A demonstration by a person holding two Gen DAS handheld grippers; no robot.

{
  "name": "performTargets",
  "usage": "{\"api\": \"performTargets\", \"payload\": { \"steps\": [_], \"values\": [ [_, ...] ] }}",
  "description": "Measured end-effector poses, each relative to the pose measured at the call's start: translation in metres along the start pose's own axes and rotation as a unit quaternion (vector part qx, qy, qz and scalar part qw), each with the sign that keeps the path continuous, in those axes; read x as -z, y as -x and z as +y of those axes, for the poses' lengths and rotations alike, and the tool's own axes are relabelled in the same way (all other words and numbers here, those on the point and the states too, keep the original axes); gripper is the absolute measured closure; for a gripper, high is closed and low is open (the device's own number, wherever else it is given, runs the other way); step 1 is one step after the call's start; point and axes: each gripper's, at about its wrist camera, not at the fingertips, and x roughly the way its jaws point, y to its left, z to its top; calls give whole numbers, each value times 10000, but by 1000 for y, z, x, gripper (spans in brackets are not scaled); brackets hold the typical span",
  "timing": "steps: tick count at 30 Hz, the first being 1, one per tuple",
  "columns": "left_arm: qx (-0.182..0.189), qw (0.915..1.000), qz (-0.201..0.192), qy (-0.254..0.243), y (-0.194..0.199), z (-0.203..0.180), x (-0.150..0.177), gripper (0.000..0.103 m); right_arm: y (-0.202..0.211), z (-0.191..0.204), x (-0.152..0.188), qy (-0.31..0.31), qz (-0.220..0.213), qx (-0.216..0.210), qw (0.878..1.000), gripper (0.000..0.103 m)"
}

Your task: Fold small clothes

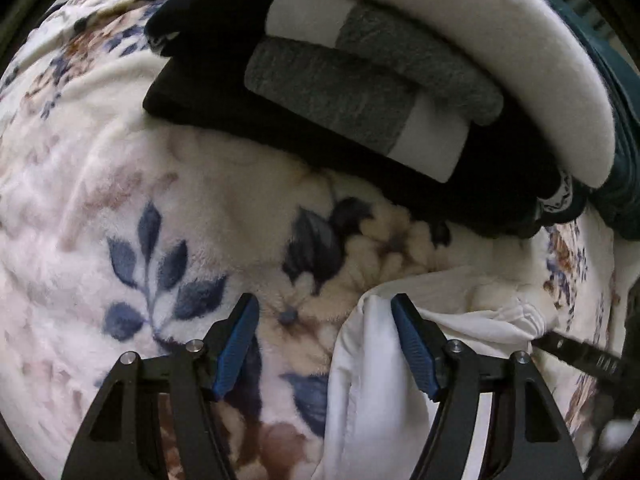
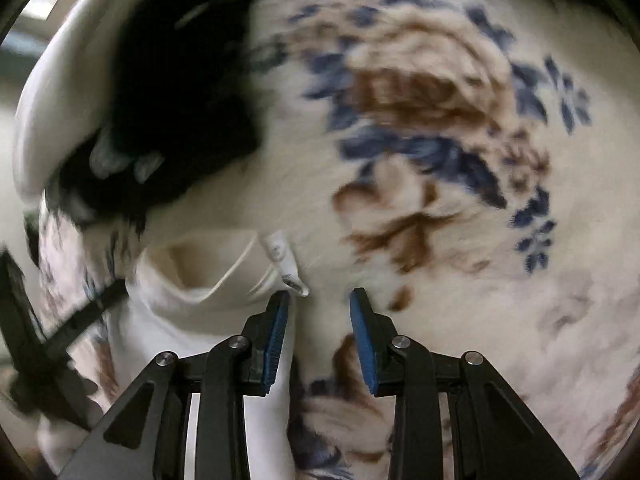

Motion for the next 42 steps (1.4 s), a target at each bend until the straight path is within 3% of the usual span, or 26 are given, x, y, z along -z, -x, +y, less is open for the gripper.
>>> {"api": "performTargets", "payload": {
  "steps": [3, 6, 8, 10, 13, 16, 19, 21, 24, 27, 29, 32, 34, 35, 36, 37, 38, 40, 42],
  "values": [
    [67, 9998, -88, -152, 23, -8, 2, 37, 18, -6, 6, 39, -19, -348, 9994, 68],
    [467, 9988, -144, -53, 43, -7, 7, 37, 28, -5, 20, 209, 84, -1081, 9939, 50],
    [584, 9981, -40, -164, 41, -10, 8, 37, 20, 6, 27, 454, 303, -1271, 9904, 49],
    [584, 9972, 7, -467, 31, -19, 2, 37, 6, 21, 26, 653, 281, -1108, 9913, 49],
    [378, 9972, 126, -627, 0, -25, -16, 37, -13, 31, 1, 146, -99, -714, 9973, 49],
    [373, 9973, 320, -540, -27, -19, -26, 37, -31, 33, -13, -365, -12, -408, 9985, 49],
    [493, 9958, 327, -700, -26, -21, -35, 37, -31, 48, -6, -383, -119, -217, 9990, 48],
    [768, 9939, 308, -724, -16, -18, -37, 37, -16, 53, 7, -298, -321, -187, 9989, 48],
    [1202, 9909, 248, -559, 7, 1, -29, 37, 10, 45, 22, -315, -443, -442, 9975, 46],
    [1948, 9792, 527, -187, 6, 9, -17, 37, 7, 30, 33, -451, -297, -639, 9965, 43],
    [2043, 9759, 711, -274, -4, 4, -12, 37, -3, 25, 35, -475, -208, -804, 9954, 43],
    [1873, 9779, 747, -550, -24, -16, -11, 37, -30, 14, 30, -620, -38, -1203, 9908, 43],
    [1916, 9774, 467, -759, -20, -28, -13, 41, -36, 8, 25, -686, -56, -1388, 9879, 43],
    [1995, 9756, 317, -856, -18, -32, -13, 50, -37, 5, 23, -712, -134, -1568, 9850, 43],
    [2037, 9742, 171, -953, -15, -36, -15, 83, -39, 4, 23, -756, -199, -1699, 9824, 43],
    [2008, 9734, 117, -1099, -14, -41, -16, 94, -39, 5, 19, -815, -275, -1817, 9796, 45],
    [1991, 9731, 78, -1155, -14, -43, -16, 94, -36, 3, 14, -844, -385, -1986, 9757, 49],
    [2014, 9717, -2, -1231, -12, -47, -14, 95, -35, 3, 12, -805, -424, -1950, 9766, 84],
    [1971, 9718, -74, -1291, -6, -44, -15, 96, -35, 16, 12, -633, -516, -1840, 9795, 91]
  ]
}}
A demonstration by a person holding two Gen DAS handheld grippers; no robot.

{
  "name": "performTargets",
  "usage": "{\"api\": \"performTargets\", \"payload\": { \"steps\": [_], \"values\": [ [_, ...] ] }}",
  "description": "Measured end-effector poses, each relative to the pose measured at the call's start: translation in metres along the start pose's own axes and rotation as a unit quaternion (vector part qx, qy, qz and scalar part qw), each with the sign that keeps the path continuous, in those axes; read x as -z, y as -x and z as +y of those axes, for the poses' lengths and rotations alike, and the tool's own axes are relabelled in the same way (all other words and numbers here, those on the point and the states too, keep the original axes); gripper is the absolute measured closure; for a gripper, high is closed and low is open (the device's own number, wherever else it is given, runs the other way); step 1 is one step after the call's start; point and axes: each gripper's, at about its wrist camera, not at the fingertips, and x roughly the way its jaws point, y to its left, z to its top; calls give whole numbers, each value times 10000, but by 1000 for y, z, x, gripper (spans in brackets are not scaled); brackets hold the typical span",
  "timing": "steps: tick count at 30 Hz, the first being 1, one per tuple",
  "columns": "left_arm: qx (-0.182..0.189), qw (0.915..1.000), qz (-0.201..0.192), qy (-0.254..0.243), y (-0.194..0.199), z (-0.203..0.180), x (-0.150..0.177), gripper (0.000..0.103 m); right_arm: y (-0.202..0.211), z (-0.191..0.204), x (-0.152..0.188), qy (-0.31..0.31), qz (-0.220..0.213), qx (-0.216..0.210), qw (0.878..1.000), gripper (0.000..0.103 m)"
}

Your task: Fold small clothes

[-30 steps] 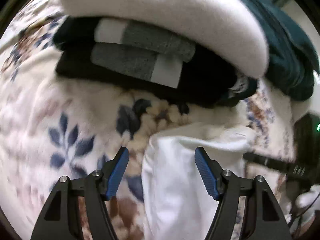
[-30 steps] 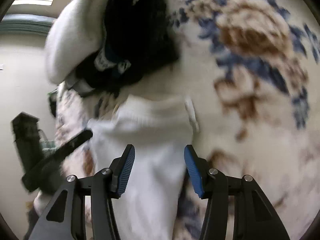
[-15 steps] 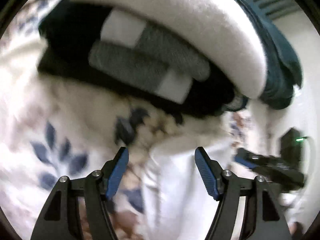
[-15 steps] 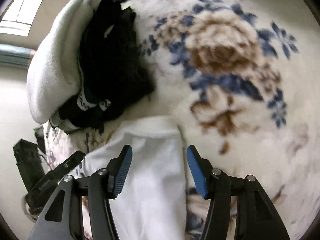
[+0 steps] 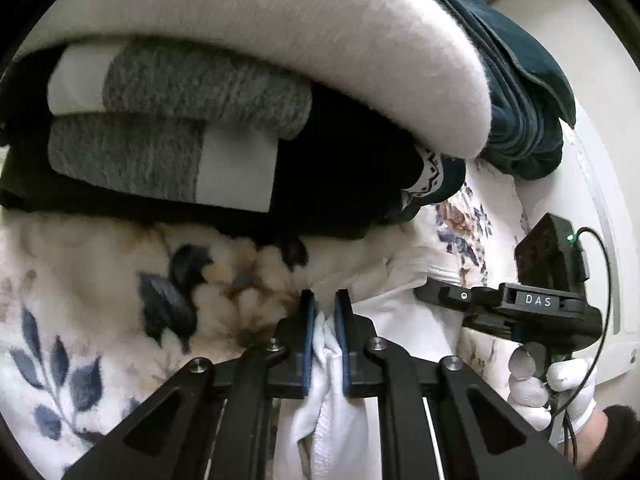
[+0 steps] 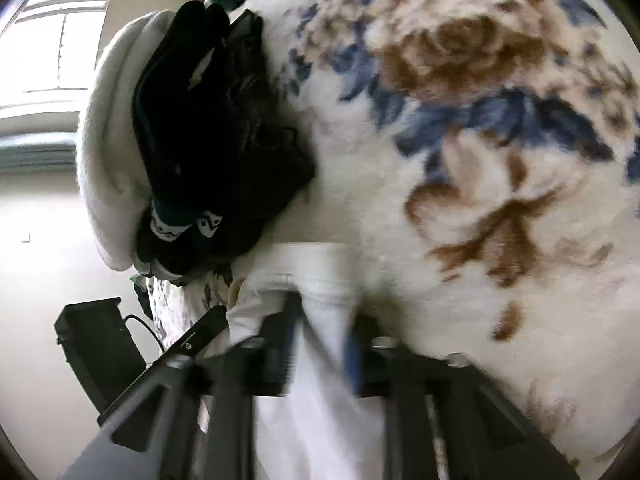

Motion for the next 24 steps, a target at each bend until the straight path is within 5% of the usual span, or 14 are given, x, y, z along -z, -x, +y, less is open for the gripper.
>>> {"api": "performTargets", "payload": {
  "steps": [11, 14, 15, 17, 18, 20, 22, 24],
  "values": [
    [191, 9958, -875, -179, 90, -11, 3, 100, 77, 46, 35, 882, -471, -159, 9949, 95],
    [435, 9968, -660, 108, 90, 0, 2, 98, 84, 48, 42, 1033, -354, 91, 9940, 95],
    [484, 9969, -561, 258, 83, 5, 1, 95, 82, 44, 39, 960, -348, 194, 9946, 95],
    [514, 9962, -206, 670, 58, 21, 2, 71, 73, 28, 30, 720, -192, 355, 9966, 95],
    [575, 9942, -30, 913, 48, 32, 3, 44, 64, 18, 21, 500, -22, 503, 9975, 92],
    [877, 9845, 276, 1493, 29, 56, 9, 38, 56, 11, 12, 380, 87, 681, 9969, 83],
    [1075, 9785, 476, 1694, 18, 65, 13, 38, 52, 5, 8, 282, 150, 476, 9984, 60],
    [1151, 9777, 674, 1620, 7, 65, 17, 38, 46, 0, 7, 220, 279, 320, 9989, 58]
  ]
}}
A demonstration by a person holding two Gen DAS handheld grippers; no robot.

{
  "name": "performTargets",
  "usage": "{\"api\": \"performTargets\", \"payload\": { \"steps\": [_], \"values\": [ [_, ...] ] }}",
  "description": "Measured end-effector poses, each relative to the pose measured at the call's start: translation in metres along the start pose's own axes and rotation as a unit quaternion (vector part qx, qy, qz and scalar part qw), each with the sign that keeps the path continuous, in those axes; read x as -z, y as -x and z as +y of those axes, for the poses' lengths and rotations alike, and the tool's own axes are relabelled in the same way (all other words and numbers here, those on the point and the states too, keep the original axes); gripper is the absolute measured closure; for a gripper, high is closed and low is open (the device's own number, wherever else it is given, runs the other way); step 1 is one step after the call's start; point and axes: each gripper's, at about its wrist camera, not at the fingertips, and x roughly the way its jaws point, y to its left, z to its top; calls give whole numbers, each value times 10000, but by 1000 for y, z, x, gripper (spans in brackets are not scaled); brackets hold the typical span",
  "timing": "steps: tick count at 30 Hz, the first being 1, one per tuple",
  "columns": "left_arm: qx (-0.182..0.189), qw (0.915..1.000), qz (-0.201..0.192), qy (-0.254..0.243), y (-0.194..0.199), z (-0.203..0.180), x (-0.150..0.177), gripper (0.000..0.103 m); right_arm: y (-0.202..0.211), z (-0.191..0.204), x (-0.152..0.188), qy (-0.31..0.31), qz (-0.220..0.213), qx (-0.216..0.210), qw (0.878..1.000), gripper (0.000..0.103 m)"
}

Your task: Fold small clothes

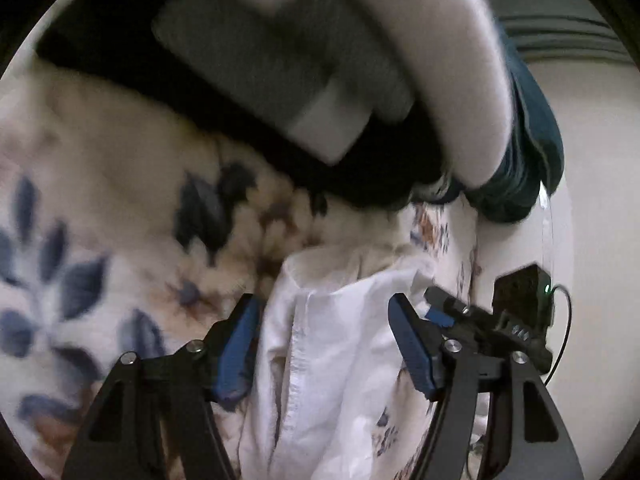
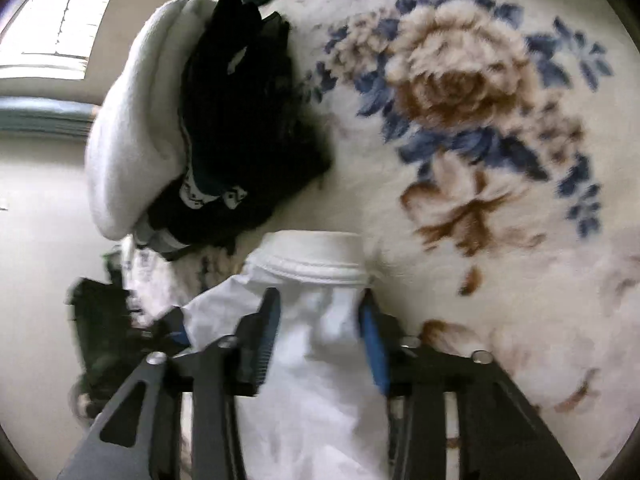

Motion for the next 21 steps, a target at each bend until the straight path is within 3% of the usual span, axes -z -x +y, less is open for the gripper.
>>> {"api": "performTargets", "payload": {
  "steps": [3, 5, 6, 7, 8, 9, 10, 11, 15, 21],
  "values": [
    [-178, 9994, 171, -223, -18, -3, 1, 38, -16, -11, 0, -71, 196, -104, 9997, 58],
    [-160, 9994, -17, -308, -19, -9, -2, 40, -23, -16, 0, -128, 270, -149, 9994, 58],
    [-169, 9990, -121, -394, -18, -12, -3, 46, -27, -20, 1, -156, 274, -175, 9993, 58],
    [-240, 9975, -245, -621, -17, -19, -4, 77, -29, -22, 0, -170, 245, -210, 9993, 58],
    [-379, 9954, -280, -835, -19, -26, -5, 93, -31, -23, 0, -160, 144, -260, 9994, 58],
    [-502, 9929, -290, -1042, -20, -32, -5, 95, -29, -21, 0, -114, 10, -271, 9996, 67],
    [-521, 9898, -365, -1272, -20, -40, -3, 95, -30, -19, -1, -57, -35, -290, 9996, 88],
    [-620, 9866, -427, -1448, -18, -46, -1, 96, -28, -14, -1, 44, -75, -276, 9996, 95],
    [-883, 9742, -727, -1944, -4, -69, 12, 96, -12, 0, 10, 304, -380, -297, 9984, 99],
    [-715, 9635, -1152, -2309, 28, -98, 43, 96, 37, 23, 41, 700, -830, -599, 9923, 99]
  ]
}}
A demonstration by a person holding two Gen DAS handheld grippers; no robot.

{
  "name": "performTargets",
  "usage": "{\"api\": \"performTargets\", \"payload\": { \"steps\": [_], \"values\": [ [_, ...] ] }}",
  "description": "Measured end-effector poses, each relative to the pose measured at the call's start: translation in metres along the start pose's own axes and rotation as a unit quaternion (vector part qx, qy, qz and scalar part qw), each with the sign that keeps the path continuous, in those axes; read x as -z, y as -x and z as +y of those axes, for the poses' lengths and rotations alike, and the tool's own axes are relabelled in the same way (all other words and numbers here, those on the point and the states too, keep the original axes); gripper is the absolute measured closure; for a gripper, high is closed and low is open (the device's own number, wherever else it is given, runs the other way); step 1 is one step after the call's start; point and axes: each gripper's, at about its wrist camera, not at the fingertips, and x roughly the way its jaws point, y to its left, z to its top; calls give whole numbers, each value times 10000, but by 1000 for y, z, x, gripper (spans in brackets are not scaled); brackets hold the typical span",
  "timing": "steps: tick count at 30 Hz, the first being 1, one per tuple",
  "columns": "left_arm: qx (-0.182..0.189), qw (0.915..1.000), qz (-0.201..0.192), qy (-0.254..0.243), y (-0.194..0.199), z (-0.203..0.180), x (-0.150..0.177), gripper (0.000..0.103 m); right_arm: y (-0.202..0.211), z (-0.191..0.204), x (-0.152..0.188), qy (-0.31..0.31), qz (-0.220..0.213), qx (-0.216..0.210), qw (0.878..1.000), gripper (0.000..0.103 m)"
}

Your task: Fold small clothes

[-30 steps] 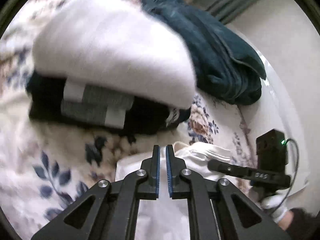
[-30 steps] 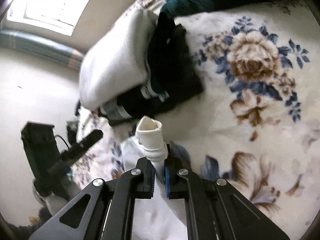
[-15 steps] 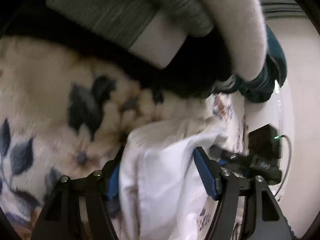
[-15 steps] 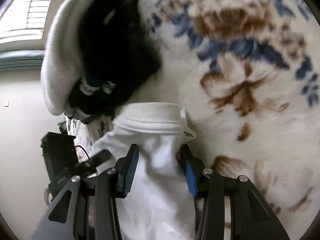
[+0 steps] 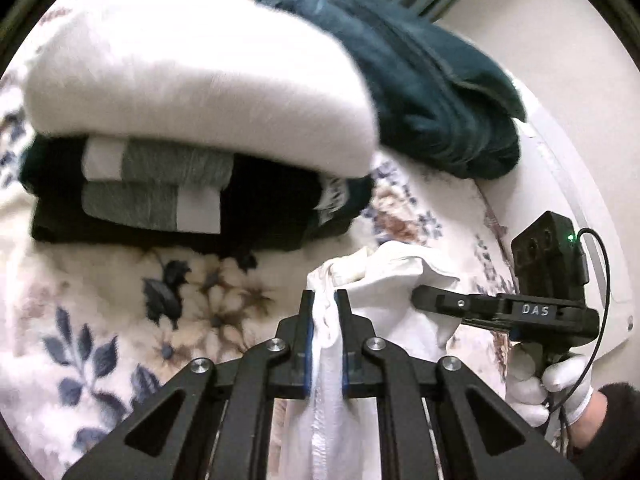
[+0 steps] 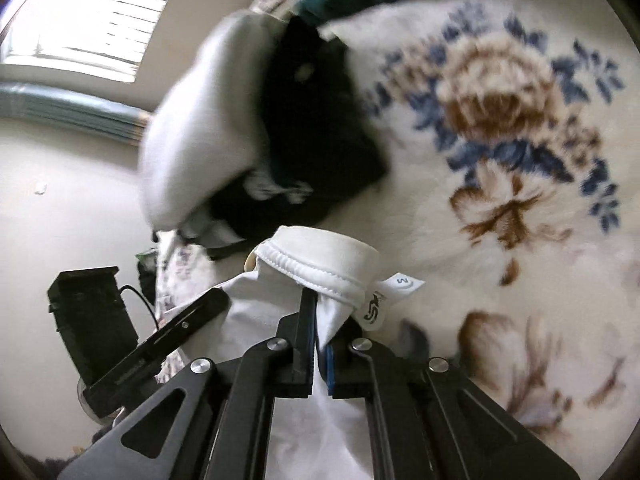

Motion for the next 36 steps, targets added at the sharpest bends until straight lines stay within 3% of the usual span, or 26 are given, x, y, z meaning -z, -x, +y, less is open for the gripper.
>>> {"api": "performTargets", "payload": {
  "steps": [5, 11, 18, 21, 23, 26, 29, 32, 34, 36],
  "values": [
    [121, 9984, -333, -451, 42, -26, 22, 96, 41, 25, 32, 322, -154, -233, 9991, 99],
    [284, 9955, -359, -828, 81, -45, 68, 96, 70, 41, 88, 636, -32, -405, 9971, 99],
    [302, 9960, 174, -817, 95, -36, 133, 95, 74, 41, 173, 948, 631, -282, 9931, 99],
    [386, 9937, 628, -845, 94, -34, 166, 93, 70, 29, 205, 950, 1054, -173, 9897, 99],
    [424, 9902, 976, -907, 93, -34, 182, 88, 63, 19, 217, 826, 1370, -64, 9871, 97],
    [457, 9852, 1356, -940, 102, -32, 206, 76, 61, 2, 236, 536, 1813, -16, 9820, 85],
    [401, 9853, 1580, -507, 112, -17, 216, 75, 72, -7, 244, 478, 1885, 15, 9809, 82],
    [435, 9888, 1413, 185, 122, 5, 210, 70, 84, -14, 238, 285, 1688, 29, 9852, 76],
    [506, 9902, 1133, 644, 127, 17, 202, 47, 87, -17, 234, 174, 1663, -33, 9859, 59],
    [758, 9865, 812, 1205, 127, 28, 193, 39, 91, -20, 232, 89, 1582, -81, 9873, 45]
  ]
}}
